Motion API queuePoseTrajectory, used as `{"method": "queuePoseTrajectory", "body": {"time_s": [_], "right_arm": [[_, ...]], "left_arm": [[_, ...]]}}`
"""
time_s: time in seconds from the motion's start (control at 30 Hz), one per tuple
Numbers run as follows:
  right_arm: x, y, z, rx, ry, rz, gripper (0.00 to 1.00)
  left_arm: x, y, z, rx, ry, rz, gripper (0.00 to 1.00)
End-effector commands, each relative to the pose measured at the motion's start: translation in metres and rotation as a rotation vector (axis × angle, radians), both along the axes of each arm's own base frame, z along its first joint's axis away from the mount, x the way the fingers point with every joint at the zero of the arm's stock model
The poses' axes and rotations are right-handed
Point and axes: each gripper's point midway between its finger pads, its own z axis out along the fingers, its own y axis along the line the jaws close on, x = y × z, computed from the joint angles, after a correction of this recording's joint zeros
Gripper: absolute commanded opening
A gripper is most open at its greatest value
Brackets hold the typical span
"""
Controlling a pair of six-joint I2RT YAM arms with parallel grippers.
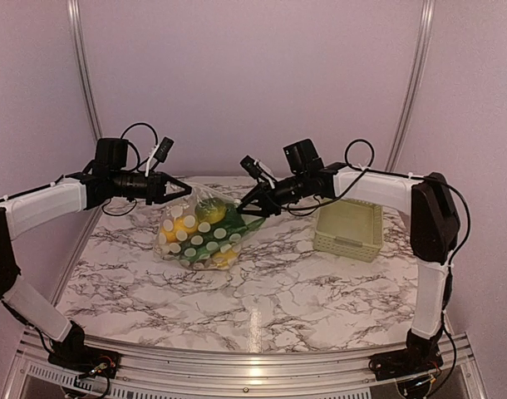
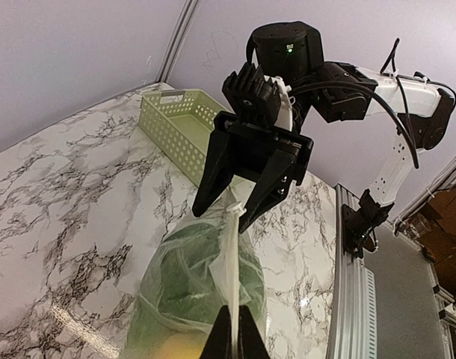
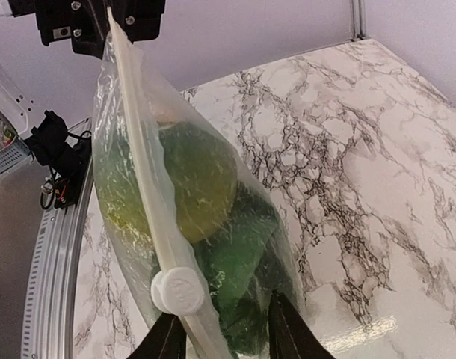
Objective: Open the zip-top bag and remove the fake food
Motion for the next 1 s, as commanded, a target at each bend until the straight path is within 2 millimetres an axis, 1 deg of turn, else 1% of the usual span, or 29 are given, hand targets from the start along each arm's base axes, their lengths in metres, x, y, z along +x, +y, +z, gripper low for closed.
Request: {"method": "queuePoseTrajectory", "body": {"time_s": [0.0,0.07,0.2,0.27,0.33,0.4,0.43,0.53,0.57,0.63,0.7,0.83,0.9,0.93,0.97], "right_arm": [[-0.005,-0.009,0.007,-0.020,-0.075,-0.002,0.31],[-0.005,-0.011,0.006,-0.030,-0.077,-0.009,0.25],[-0.004,-0.015,0.001,-0.059,-0.080,-0.036,0.07],[-0.003,-0.017,-0.001,-0.076,-0.077,-0.048,0.00],[-0.002,-0.018,0.003,-0.083,-0.081,-0.063,0.00],[0.000,-0.017,0.015,-0.075,-0.100,-0.082,0.00],[0.000,-0.016,0.024,-0.070,-0.115,-0.087,0.00],[-0.001,-0.009,0.048,-0.068,-0.144,-0.086,0.00],[-0.002,-0.006,0.052,-0.068,-0.143,-0.081,0.00],[-0.006,0.001,0.060,-0.065,-0.144,-0.071,0.00],[-0.010,0.006,0.057,-0.080,-0.133,-0.066,0.00],[-0.019,0.013,0.045,-0.143,-0.138,-0.056,0.00],[-0.025,0.016,0.043,-0.145,-0.126,-0.049,0.00],[-0.027,0.016,0.043,-0.145,-0.119,-0.045,0.00],[-0.030,0.018,0.043,-0.147,-0.118,-0.038,0.00]], "left_arm": [[-0.012,0.000,0.024,-0.029,-0.068,-0.034,0.00],[-0.012,0.001,0.024,-0.028,-0.070,-0.034,0.00],[-0.009,0.001,0.022,-0.023,-0.070,-0.024,0.00],[-0.004,0.004,0.022,-0.021,-0.072,-0.005,0.00],[0.003,0.008,0.023,-0.012,-0.081,0.023,0.00],[0.009,0.011,0.024,0.003,-0.090,0.052,0.00],[0.012,0.012,0.025,0.015,-0.115,0.060,0.01],[0.016,0.016,0.026,0.063,-0.131,0.085,0.13],[0.018,0.017,0.027,0.080,-0.142,0.093,0.16],[0.019,0.021,0.032,0.111,-0.169,0.106,0.26],[0.018,0.025,0.035,0.145,-0.187,0.125,0.36],[0.013,0.034,0.049,0.179,-0.249,0.164,0.42],[0.007,0.029,0.052,0.176,-0.262,0.154,0.44],[0.004,0.023,0.051,0.179,-0.273,0.143,0.45],[-0.002,0.013,0.048,0.185,-0.286,0.122,0.46]]}}
